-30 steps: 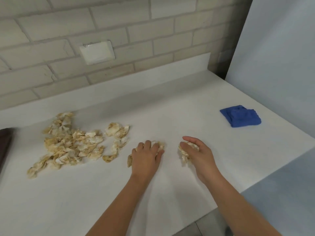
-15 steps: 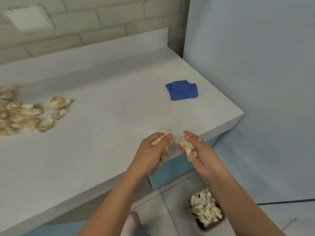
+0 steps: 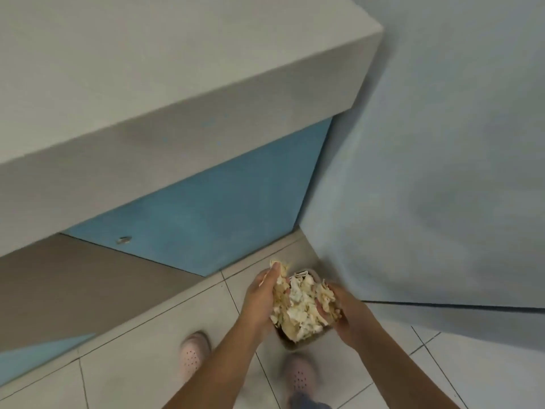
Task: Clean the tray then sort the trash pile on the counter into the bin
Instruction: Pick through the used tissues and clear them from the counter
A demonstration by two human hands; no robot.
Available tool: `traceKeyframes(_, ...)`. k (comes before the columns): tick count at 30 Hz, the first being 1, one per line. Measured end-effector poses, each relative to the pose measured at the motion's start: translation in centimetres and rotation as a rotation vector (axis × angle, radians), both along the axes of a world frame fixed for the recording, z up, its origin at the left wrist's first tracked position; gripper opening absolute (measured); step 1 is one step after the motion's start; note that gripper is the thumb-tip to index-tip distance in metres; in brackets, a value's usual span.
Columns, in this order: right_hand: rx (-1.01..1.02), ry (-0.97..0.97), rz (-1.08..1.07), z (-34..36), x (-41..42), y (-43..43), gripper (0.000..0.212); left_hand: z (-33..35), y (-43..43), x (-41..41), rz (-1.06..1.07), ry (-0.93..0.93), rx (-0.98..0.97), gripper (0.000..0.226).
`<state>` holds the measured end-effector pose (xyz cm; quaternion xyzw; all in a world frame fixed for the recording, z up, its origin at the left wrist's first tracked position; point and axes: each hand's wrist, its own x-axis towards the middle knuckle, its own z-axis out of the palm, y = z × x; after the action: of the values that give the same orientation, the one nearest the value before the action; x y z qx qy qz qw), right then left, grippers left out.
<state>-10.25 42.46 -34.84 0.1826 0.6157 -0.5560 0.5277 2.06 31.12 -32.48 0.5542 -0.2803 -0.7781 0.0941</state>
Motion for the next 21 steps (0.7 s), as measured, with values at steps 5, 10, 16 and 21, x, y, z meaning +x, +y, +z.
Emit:
traceKeyframes(5, 0.215, 0.062, 0.082, -13.3, 0.1, 3.4, 0.025, -15.6, 3.1, -2.7, -0.171, -0.163, -0.166, 0.040)
traceKeyframes(10, 0.303, 0.372, 0.309, -23.0, 0.4, 2.6, 0.039, -27.4, 4.3, -3.1, -0.457, -0.266, -0.608, 0.048)
traceKeyframes(16, 0.329, 0.839, 0.817, -26.8, 3.6, 5.9, 0.058, -31.4, 7.6, 1.3, -1.168, -0.463, -1.240, 0.056)
traceKeyframes(21, 0.305, 1.003, 1.195, -27.2, 4.7, 8.1, 0.065, -31.9, 11.3, 4.0, -1.295, -0.443, -1.295, 0.060)
